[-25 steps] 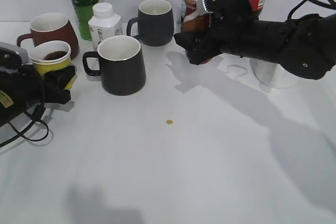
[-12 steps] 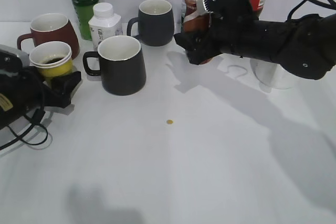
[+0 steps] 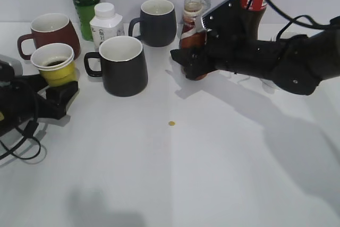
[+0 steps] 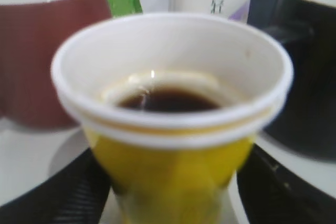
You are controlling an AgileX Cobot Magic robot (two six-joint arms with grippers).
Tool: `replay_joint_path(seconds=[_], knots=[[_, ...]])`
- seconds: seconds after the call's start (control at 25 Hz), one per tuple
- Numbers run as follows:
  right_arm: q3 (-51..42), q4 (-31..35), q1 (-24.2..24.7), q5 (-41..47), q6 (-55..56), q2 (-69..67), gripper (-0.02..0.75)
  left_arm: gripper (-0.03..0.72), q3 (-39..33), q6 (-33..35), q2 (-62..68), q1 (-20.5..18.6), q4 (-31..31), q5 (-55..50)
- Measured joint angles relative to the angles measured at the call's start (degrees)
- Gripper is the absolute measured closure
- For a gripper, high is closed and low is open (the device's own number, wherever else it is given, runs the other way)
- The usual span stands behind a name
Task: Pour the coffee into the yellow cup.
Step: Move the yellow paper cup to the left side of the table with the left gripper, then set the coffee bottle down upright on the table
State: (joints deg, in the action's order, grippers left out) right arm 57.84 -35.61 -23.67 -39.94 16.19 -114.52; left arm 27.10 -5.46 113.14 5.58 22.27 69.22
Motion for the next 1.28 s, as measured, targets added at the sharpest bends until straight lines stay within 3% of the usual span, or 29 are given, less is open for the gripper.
replay_joint_path(seconds=[0.48, 0.72, 1.0, 1.28], knots=[[-0.19, 1.48, 0.00, -2.53, 4.63, -3.08, 0.237, 0.123, -4.38, 0.00, -0.72, 0.00, -0.38, 0.05], [-0.19, 4.34, 0.00, -0.54, 4.75, -3.08, 0.122, 0.123, -7.28, 0.00, -4.04, 0.00, -1.31, -0.02], [-0.19, 3.98, 0.00, 3.96, 8.66, -2.40, 0.108, 0.123, -10.49, -0.69, -10.72, 0.00, -1.12, -1.66], [-0.19, -0.82, 0.00, 14.58, 17.40, 1.50, 0.108, 0.123, -11.10, -11.63, -22.05, 0.00, -0.11, -14.46]])
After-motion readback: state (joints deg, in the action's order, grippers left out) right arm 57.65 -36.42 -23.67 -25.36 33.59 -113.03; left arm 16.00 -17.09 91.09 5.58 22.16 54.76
